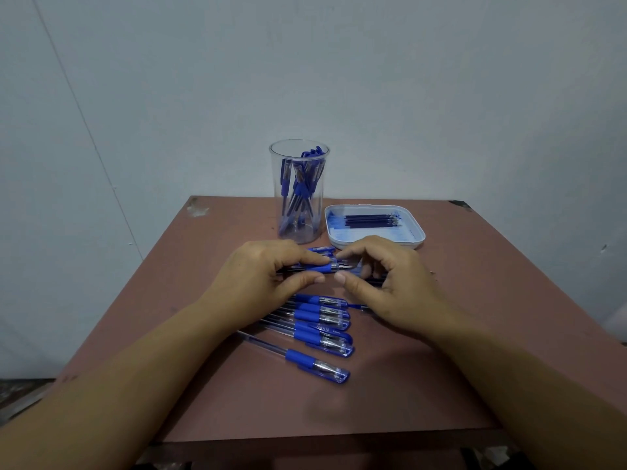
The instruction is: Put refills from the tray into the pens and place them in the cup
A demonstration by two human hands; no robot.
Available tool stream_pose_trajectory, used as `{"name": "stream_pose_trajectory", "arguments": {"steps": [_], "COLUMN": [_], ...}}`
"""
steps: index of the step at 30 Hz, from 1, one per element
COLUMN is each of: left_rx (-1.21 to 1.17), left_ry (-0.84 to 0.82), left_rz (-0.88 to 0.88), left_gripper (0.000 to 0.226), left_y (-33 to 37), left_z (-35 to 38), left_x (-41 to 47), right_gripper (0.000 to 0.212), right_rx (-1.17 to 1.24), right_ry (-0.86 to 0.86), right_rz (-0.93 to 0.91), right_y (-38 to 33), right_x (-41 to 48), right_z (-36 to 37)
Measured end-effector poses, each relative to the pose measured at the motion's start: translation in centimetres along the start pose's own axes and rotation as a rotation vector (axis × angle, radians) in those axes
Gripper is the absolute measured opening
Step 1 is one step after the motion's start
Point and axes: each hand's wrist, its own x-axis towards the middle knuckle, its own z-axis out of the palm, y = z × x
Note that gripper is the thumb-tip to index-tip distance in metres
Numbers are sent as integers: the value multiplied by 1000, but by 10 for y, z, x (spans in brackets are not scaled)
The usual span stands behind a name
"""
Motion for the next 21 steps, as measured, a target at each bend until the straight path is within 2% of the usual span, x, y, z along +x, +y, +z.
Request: {"name": "stream_pose_trajectory", "arguments": {"steps": [5,11,16,21], "left_rx": [6,0,8,2], "left_ry": [-2,12,1,1], "left_rz": [-1,13,2,0], "left_gripper": [28,29,30,29], "left_y": [0,2,0,1], "left_z": [0,0,-1,0], "left_x": [0,0,0,0], "right_gripper": [8,20,9,22], "right_rx": [-2,7,1,38], "right_ry": [-1,1,-7,-5], "right_rz": [-2,21,14,46], "right_y": [0,0,1,-1], "right_x": [1,0,1,0], "right_z": [-1,-1,-1,-2]}}
